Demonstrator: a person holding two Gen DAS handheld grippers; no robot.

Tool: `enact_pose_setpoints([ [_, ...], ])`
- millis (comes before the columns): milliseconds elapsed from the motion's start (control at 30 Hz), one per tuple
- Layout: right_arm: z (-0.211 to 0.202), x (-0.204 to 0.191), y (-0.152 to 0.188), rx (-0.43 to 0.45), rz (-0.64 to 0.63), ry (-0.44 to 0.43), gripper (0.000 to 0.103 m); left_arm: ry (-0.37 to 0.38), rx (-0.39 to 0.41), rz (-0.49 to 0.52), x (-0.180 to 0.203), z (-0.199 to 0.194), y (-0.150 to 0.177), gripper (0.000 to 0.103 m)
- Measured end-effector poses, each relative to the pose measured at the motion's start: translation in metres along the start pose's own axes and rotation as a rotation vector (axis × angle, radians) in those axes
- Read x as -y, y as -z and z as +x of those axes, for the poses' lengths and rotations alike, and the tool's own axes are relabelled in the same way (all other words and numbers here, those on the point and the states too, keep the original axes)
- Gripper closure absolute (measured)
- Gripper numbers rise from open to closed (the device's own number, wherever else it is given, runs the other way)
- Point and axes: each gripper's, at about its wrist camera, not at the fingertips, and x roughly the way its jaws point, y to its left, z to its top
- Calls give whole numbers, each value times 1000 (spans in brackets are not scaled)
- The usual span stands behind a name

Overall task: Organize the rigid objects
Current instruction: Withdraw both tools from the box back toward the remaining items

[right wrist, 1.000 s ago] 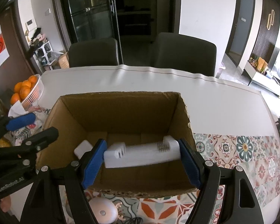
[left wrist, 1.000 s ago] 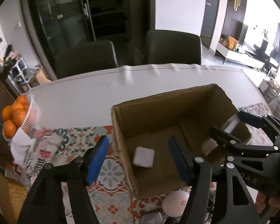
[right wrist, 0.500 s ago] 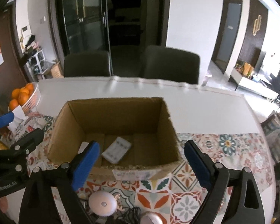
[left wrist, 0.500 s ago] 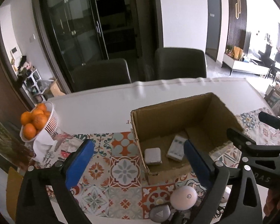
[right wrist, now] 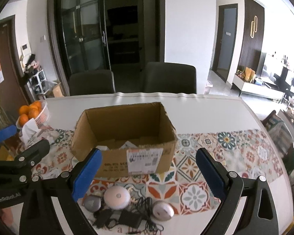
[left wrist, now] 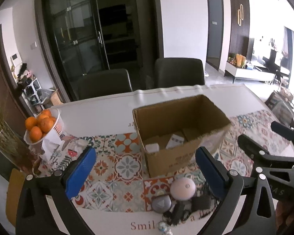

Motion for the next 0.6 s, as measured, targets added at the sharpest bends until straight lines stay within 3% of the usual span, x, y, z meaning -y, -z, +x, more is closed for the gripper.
enact_pose_setpoints([
  [333, -17, -2, 47, -3, 29, 17, 6, 45, -82, 19, 5, 2, 52, 0],
  [600, -10, -4, 89, -73, 32, 1, 6, 58, -148, 43, 9, 7, 97, 0],
])
